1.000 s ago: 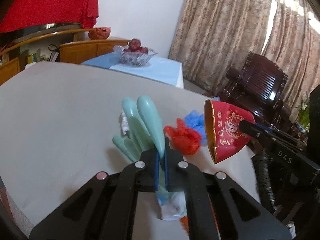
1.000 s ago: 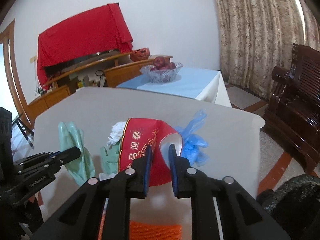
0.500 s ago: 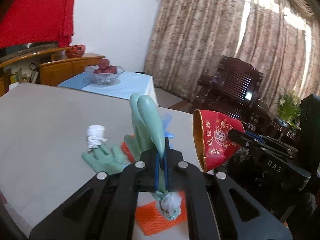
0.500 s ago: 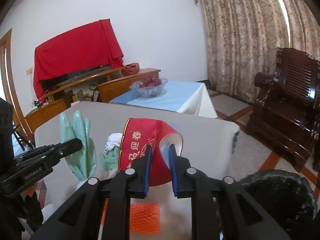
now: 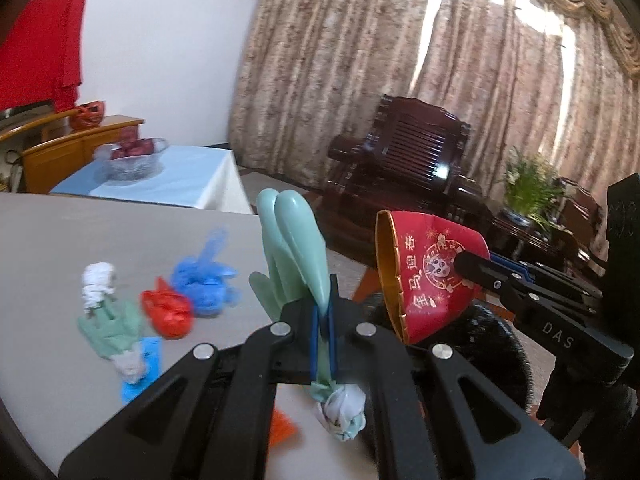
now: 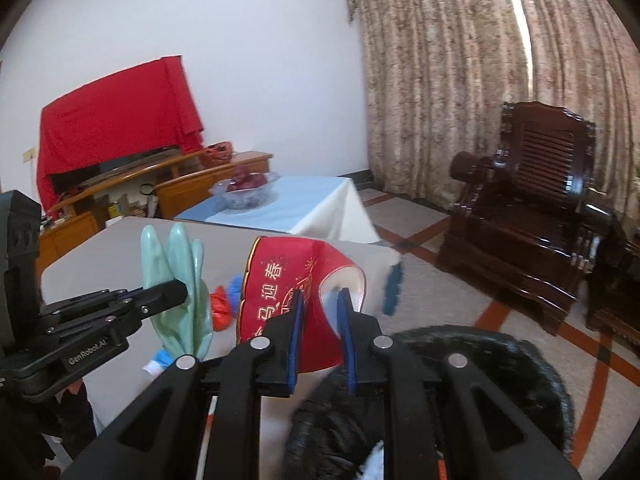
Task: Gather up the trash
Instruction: 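Lift the cup and glove over the black bin and open both tools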
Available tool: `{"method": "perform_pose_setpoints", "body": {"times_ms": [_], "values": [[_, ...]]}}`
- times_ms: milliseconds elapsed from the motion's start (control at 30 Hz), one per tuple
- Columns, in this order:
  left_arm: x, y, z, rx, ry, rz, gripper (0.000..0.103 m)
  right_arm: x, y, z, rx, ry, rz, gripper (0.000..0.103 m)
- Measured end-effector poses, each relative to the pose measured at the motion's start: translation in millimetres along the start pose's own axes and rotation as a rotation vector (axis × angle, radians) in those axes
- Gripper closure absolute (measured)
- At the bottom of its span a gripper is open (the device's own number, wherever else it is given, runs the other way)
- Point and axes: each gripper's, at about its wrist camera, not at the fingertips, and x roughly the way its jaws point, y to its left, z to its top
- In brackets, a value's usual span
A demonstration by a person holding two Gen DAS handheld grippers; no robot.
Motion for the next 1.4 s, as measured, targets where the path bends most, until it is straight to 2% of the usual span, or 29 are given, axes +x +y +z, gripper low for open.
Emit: {"method": "perform_pose_setpoints", "body": {"times_ms": [267, 567, 1000, 1133, 1233, 1300, 1333, 1367, 1400], "values": [[33, -54, -3, 0.044, 0.024, -0.103, 0.100, -25, -48, -15, 0.033, 0.005, -0.110, 0.086], [79, -101, -25, 0.108, 0.082, -0.135, 0.100, -31, -92, -43, 0.090, 0.054, -0.207, 0.086], [124, -110, -67, 0.136, 0.186, -0.135, 0.099, -14, -120, -82, 0.159, 0.138, -0.239, 0.085], [132, -106, -71, 0.132, 0.223, -0.138, 0.089, -5, -122, -89, 0.148, 0.181, -0.254, 0.083], [132, -101, -70, 0.125, 0.223, -0.127, 0.072, -4, -121, -92, 0.137, 0.192, -0.274, 0.067], [128, -95, -68, 0.118, 0.217, -0.122, 0.070, -6, -119, -92, 0.137, 0.190, -0.286, 0.049], [126, -94, -67, 0.118, 0.213, -0.115, 0.063, -6, -118, -92, 0.136, 0.190, -0.290, 0.044], [122, -89, -65, 0.119, 0.203, -0.099, 0.049, -7, -116, -91, 0.133, 0.187, -0.303, 0.028], [119, -88, -64, 0.119, 0.193, -0.084, 0.043, -8, -115, -90, 0.130, 0.182, -0.313, 0.015]]}}
